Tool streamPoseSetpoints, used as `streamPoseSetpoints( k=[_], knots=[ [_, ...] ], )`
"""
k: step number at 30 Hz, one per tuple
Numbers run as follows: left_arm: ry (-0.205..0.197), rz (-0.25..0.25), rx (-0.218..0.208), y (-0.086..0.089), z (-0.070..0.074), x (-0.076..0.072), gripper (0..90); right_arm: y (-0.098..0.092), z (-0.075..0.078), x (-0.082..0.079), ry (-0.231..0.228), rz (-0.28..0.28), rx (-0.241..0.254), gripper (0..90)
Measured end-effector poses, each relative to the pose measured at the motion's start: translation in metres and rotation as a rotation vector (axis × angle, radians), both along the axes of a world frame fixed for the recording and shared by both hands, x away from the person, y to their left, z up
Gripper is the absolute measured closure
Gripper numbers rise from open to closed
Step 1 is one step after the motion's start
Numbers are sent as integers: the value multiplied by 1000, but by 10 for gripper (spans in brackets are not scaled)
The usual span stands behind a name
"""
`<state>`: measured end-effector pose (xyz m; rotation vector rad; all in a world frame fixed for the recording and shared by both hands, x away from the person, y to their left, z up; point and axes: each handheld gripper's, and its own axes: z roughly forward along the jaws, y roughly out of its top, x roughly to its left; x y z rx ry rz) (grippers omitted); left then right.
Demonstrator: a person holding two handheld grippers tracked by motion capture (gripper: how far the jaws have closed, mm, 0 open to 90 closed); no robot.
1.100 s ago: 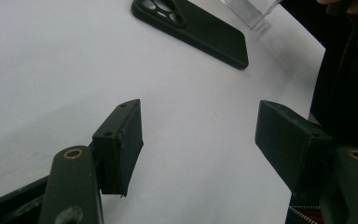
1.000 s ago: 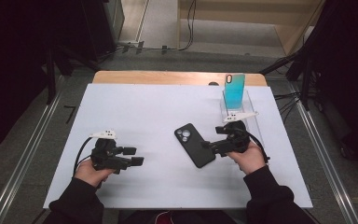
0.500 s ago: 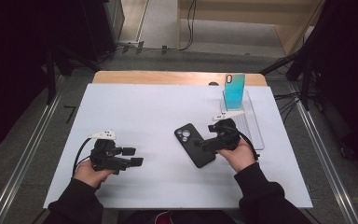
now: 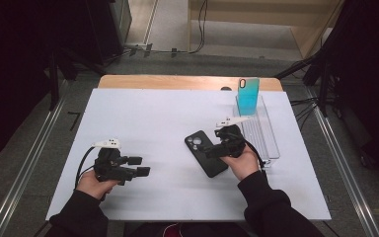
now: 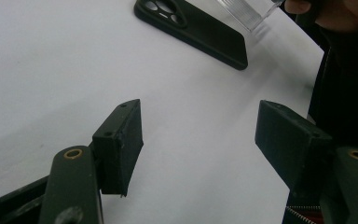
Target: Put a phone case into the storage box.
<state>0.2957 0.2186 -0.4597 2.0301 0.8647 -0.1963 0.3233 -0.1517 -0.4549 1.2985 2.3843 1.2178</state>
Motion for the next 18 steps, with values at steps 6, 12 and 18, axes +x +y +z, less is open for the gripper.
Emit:
streamPoseSetpoints(
  k=[6,12,18],
  knots=[
    [2,1,-1,1,0,0,327,7,-8,3,6,0,-21,53],
    [1,3,1,1,0,0,327,7,-15,4,12,-13,-13,53],
    [1,2,0,1,0,0,327,7,-19,3,4,-15,-14,53]
  ],
)
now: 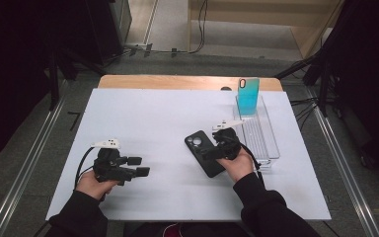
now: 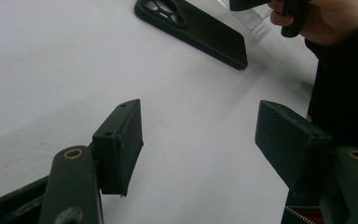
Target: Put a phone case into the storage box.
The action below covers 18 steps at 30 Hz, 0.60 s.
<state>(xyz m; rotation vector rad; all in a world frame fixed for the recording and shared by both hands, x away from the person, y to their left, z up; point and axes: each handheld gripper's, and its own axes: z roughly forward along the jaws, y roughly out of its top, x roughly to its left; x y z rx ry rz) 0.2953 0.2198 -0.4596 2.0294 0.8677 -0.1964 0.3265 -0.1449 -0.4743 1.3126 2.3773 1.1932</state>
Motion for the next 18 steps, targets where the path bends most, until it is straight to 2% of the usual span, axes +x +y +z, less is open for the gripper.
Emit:
streamPoseSetpoints(
  k=[10,18],
  knots=[
    [1,-1,1,0,0,0,327,1,-16,-2,10,-8,-22,53],
    [-2,-7,3,-1,0,0,327,-1,-28,-2,40,-27,-44,53]
  ],
)
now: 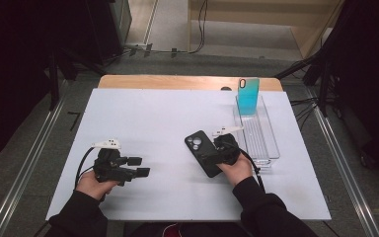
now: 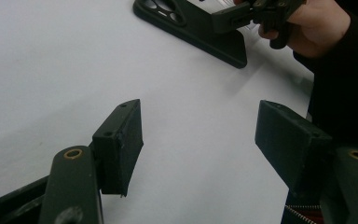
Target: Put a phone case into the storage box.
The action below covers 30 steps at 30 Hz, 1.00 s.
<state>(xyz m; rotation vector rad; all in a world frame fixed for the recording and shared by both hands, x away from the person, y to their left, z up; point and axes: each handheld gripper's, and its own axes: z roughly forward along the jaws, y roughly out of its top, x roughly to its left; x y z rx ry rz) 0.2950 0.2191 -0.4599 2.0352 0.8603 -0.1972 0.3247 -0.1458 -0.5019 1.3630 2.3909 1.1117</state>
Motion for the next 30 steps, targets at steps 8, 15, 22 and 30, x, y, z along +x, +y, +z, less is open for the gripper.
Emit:
streamPoseSetpoints(
  k=[8,15,22,30],
  knots=[
    [0,1,-1,0,0,0,327,2,-11,0,10,8,-17,53],
    [-1,3,-1,0,0,0,327,6,-16,-4,-19,-3,-51,53],
    [-2,4,-2,0,0,0,327,11,-19,-8,-71,9,-108,69],
    [2,4,-8,-1,0,0,327,13,-20,-10,-96,1,-136,82]
  ],
)
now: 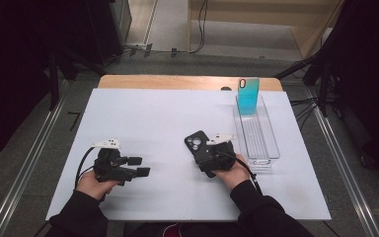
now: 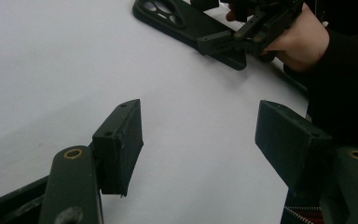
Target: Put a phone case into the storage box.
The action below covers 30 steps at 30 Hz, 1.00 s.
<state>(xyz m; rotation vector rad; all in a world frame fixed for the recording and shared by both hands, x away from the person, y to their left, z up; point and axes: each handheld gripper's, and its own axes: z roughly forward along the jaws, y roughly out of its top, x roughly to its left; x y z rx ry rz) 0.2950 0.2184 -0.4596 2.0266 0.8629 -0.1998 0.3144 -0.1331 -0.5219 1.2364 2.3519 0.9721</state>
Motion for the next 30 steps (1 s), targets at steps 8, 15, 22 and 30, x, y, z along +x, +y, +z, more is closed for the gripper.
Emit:
streamPoseSetpoints(
  k=[8,15,22,30],
  knots=[
    [-2,0,2,0,1,0,327,-2,1,1,3,-6,11,119],
    [-1,0,-1,0,1,0,327,-5,3,3,18,-2,34,128],
    [1,4,-6,0,1,1,327,-8,7,4,35,3,75,131],
    [6,11,-7,-1,2,1,326,-10,22,1,30,8,128,132]
  ],
)
